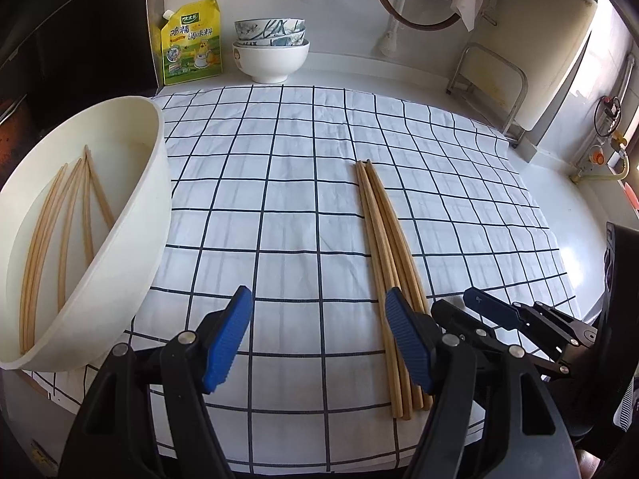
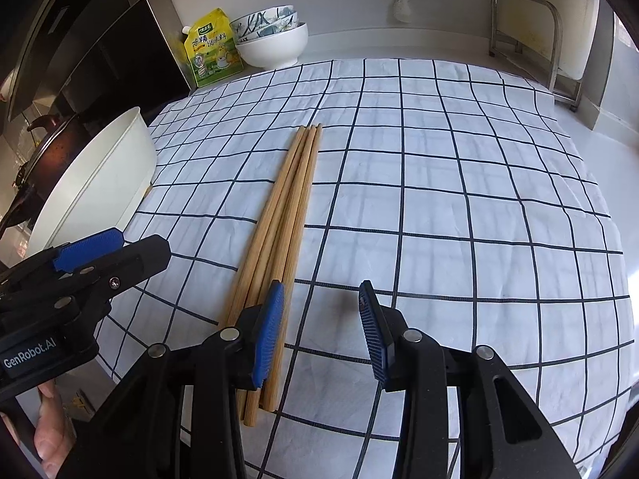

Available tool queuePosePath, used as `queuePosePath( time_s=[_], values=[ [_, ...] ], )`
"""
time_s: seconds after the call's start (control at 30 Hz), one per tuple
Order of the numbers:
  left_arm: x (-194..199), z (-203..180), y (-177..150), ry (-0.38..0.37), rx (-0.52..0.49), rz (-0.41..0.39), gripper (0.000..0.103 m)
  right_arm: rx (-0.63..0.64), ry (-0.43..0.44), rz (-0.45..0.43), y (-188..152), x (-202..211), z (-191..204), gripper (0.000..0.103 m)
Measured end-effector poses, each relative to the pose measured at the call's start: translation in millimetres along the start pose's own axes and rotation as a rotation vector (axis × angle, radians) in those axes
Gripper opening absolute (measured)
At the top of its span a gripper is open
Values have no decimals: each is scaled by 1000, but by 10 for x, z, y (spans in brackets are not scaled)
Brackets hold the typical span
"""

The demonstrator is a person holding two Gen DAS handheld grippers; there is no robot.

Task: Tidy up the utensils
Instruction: 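Lower both open grippers onto the chopstick bundle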

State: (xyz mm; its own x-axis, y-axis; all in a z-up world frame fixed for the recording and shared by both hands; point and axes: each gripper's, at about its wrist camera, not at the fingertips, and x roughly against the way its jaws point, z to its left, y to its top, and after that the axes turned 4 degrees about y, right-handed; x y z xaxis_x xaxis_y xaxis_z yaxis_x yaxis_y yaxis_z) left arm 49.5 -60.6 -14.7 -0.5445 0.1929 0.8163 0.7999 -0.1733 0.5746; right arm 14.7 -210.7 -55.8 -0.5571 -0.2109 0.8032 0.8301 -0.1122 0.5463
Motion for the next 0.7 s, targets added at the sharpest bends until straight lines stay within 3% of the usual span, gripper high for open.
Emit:
queuePosePath(
  time_s=[0.7],
  values=[
    [-107, 36, -60, -2, 11, 21, 68, 87, -61, 16, -32, -55, 156, 40]
  ],
)
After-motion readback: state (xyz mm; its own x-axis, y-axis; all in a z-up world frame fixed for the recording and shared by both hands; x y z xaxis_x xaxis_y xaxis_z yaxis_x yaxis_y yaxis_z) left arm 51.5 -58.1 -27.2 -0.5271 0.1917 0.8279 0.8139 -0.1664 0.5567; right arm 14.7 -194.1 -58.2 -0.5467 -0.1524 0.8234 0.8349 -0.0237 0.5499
